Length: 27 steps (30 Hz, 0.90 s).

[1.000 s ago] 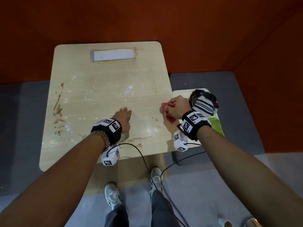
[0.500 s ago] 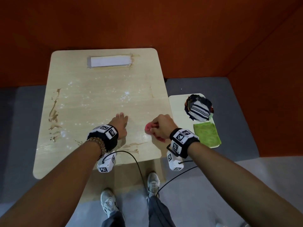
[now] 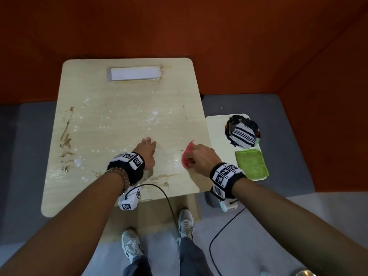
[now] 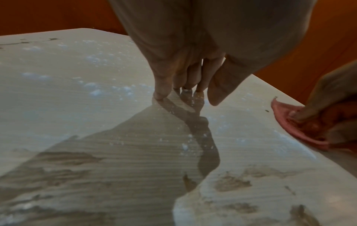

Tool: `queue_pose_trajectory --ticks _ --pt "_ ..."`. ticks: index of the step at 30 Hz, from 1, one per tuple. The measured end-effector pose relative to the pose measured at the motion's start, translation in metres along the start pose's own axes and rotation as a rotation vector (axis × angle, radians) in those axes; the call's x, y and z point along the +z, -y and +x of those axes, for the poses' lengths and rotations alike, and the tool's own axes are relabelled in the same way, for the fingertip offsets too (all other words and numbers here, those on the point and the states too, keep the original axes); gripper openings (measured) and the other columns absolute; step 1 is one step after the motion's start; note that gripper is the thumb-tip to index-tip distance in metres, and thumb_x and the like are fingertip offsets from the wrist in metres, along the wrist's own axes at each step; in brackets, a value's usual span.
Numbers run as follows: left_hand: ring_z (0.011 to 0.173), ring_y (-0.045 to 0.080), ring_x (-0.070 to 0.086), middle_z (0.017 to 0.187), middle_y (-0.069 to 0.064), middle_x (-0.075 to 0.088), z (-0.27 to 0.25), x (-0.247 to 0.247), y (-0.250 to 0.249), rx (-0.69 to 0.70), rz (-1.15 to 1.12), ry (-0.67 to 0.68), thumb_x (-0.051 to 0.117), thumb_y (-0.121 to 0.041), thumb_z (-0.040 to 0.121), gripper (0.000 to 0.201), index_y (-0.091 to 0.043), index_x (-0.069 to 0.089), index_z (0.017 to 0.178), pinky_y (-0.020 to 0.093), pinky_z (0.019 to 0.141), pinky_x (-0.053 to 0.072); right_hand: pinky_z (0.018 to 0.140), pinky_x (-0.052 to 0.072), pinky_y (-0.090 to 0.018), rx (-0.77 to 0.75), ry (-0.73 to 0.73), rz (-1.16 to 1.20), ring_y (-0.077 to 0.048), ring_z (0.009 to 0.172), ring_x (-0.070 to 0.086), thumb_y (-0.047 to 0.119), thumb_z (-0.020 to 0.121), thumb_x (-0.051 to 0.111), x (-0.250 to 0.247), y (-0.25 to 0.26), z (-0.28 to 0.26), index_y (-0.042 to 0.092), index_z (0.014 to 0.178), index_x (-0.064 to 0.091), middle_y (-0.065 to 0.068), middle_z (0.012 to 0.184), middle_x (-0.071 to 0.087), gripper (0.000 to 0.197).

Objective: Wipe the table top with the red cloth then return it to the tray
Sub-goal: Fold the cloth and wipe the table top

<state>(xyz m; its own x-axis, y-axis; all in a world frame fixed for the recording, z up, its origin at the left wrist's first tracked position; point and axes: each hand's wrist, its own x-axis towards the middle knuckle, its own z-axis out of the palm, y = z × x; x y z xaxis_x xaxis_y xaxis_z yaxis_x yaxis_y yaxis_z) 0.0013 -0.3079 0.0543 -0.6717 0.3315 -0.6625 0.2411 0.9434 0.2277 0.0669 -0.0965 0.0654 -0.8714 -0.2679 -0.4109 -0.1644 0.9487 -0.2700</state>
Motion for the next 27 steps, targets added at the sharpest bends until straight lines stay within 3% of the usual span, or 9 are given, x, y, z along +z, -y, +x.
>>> queue_pose_trajectory --ticks 4,9,14,21,23,27 --pt "0.148 0.03 -0.003 0.16 0.012 -0.01 -0.001 0.003 0.0 0.0 -0.013 0.014 0.041 -0.009 0.095 0.068 -0.01 0.006 0.153 0.037 0.119 0.018 0.062 0.048 -0.033 0.056 -0.093 -0.074 -0.025 0.086 0.059 0.011 0.082 0.058 -0.01 -0.006 0.028 0.031 0.083 0.073 0.001 0.104 0.061 0.025" --pt "0.148 0.032 0.001 0.16 0.014 -0.006 -0.001 0.0 0.001 0.012 -0.001 0.009 0.042 -0.008 0.094 0.064 -0.009 0.012 0.151 0.037 0.117 0.024 0.068 0.053 -0.036 0.204 -0.136 -0.113 -0.033 0.088 0.064 0.009 0.082 0.055 -0.031 -0.008 0.057 0.012 0.096 0.074 -0.011 0.096 0.068 0.024" --pt "0.148 0.031 -0.001 0.16 0.014 -0.006 -0.001 -0.002 0.0 0.011 -0.015 0.023 0.042 -0.006 0.094 0.065 -0.01 0.012 0.152 0.037 0.118 0.022 0.067 0.056 -0.036 0.151 -0.074 -0.086 -0.029 0.083 0.062 0.01 0.083 0.055 -0.016 -0.001 0.037 0.027 0.086 0.075 -0.007 0.095 0.065 0.027" --pt "0.148 0.031 -0.002 0.16 0.013 -0.006 -0.001 -0.002 0.0 0.001 -0.022 0.017 0.043 -0.009 0.095 0.066 -0.01 0.01 0.152 0.037 0.118 0.021 0.066 0.052 -0.034 0.061 -0.021 -0.043 -0.025 0.082 0.061 0.012 0.081 0.062 -0.005 0.004 0.021 0.032 0.078 0.072 0.0 0.101 0.061 0.023" --pt "0.148 0.031 -0.003 0.16 0.013 -0.008 -0.001 0.0 0.0 -0.002 -0.027 0.023 0.043 -0.012 0.096 0.067 -0.011 0.008 0.153 0.037 0.119 0.02 0.066 0.051 -0.033 0.08 -0.051 -0.067 -0.026 0.085 0.061 0.01 0.083 0.06 -0.011 0.002 0.028 0.03 0.081 0.073 -0.002 0.101 0.062 0.024" --pt "0.148 0.031 -0.002 0.16 0.013 -0.008 0.0 0.003 -0.001 0.006 -0.028 0.005 0.045 -0.016 0.096 0.067 -0.01 0.008 0.153 0.038 0.118 0.018 0.07 0.05 -0.036 0.174 -0.121 -0.124 -0.034 0.09 0.063 0.003 0.084 0.055 -0.034 -0.003 0.052 0.013 0.096 0.074 -0.012 0.1 0.065 0.025"
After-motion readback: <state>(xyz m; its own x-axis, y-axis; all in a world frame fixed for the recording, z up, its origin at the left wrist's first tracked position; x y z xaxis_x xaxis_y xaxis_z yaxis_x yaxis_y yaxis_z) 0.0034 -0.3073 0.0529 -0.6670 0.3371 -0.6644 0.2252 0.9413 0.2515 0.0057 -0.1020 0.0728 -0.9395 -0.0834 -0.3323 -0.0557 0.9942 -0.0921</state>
